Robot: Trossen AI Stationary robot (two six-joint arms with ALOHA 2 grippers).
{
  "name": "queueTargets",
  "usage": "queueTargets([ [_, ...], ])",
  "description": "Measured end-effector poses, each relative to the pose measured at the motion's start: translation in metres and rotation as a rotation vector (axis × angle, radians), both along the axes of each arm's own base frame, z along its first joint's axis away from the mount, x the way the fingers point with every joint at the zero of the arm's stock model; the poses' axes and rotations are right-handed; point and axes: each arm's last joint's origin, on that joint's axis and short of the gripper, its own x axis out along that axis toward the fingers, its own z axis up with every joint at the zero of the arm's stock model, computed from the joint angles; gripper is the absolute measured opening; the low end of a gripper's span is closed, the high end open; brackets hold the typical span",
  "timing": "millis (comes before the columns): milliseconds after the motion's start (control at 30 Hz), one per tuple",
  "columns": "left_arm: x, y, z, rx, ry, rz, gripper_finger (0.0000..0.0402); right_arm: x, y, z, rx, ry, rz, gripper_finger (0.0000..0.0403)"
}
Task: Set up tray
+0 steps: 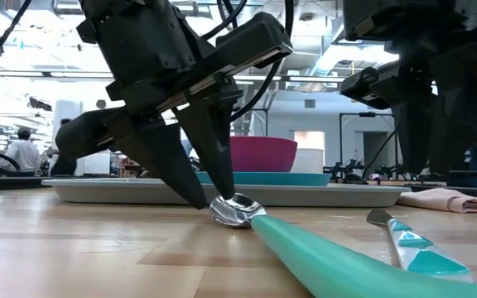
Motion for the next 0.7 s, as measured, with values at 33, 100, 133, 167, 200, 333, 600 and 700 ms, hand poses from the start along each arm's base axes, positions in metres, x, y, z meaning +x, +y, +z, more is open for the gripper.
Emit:
queueTargets([
  [33,0.0,0.0,0.0,0.002,-0.001,0.001,0.01,0.0,0.0,0.0,0.0,0.0,0.0,0.0079],
  [100,0.0,0.0,0.0,0.005,-0.003,0.002,0.01,0.0,0.0,0.0,0.0,0.0,0.0,0.0079],
  [133,0.0,0.0,0.0,0.006,-0.004,0.004,0.01,0.0,0.0,0.0,0.0,0.0,0.0,0.0079],
  [167,0.0,0.0,0.0,0.008,-0.005,0.006,0.01,0.0,0.0,0.0,0.0,0.0,0.0,0.0079],
  [200,0.0,0.0,0.0,0.01,-0.006,0.007,0.01,0.0,0.0,0.0,0.0,0.0,0.0,0.0079],
  [333,0.0,0.001,0.0,0.004,-0.009,0.02,0.01,0.0,0.0,0.0,0.0,0.0,0.0,0.0079],
  [600,-0.003,0.003,-0.013,-0.012,-0.055,0.028,0.01,0.0,0.0,0.0,-0.001,0.001,0.0,0.0079],
  [700,-0.003,0.002,-0.015,-0.016,-0.083,0.031,0.01,0.0,0.0,0.0,-0.001,0.001,0.002,0.0079],
])
